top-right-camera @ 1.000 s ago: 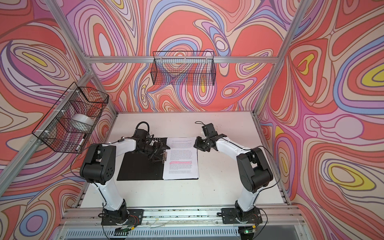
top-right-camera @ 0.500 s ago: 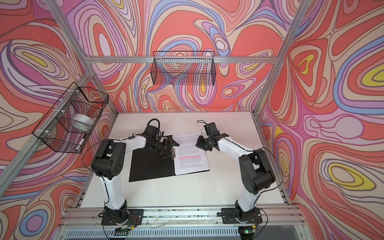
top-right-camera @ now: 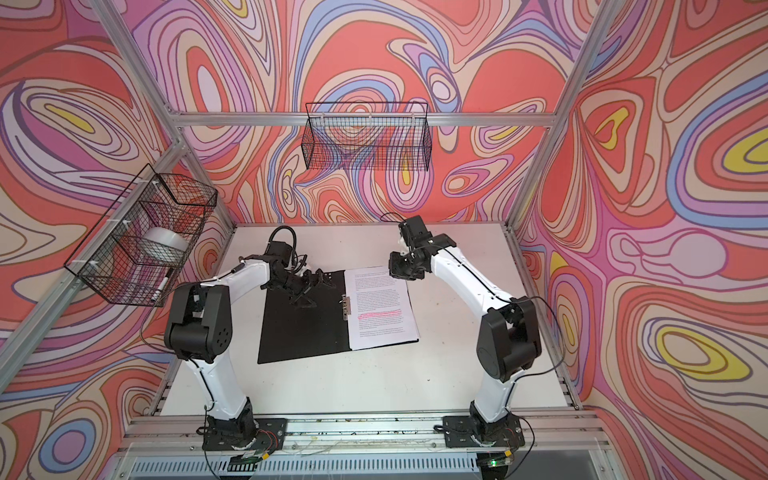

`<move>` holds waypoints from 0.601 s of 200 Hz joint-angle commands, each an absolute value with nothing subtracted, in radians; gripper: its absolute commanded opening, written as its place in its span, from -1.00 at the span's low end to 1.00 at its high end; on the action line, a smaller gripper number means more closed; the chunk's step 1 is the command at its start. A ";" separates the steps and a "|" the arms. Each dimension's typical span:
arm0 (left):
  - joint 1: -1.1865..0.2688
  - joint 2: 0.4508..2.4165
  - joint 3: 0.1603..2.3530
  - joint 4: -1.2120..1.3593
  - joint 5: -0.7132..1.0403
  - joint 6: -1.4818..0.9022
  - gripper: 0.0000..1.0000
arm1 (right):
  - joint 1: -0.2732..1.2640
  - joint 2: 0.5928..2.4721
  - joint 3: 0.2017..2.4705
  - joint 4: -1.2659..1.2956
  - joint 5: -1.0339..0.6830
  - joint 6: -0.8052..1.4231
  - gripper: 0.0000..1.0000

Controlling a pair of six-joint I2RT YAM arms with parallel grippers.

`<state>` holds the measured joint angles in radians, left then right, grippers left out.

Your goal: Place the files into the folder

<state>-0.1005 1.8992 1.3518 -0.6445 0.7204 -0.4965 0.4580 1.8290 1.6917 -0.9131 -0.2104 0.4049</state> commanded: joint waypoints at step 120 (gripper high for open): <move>-0.047 1.817 1.386 -0.820 0.364 -0.102 1.00 | 0.758 2.353 2.362 -1.314 -0.176 0.265 -0.63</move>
<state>-0.0563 1.7847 1.3727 -0.7792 0.3836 -0.1665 0.7391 2.3066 2.3085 -1.2804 -0.1883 0.2848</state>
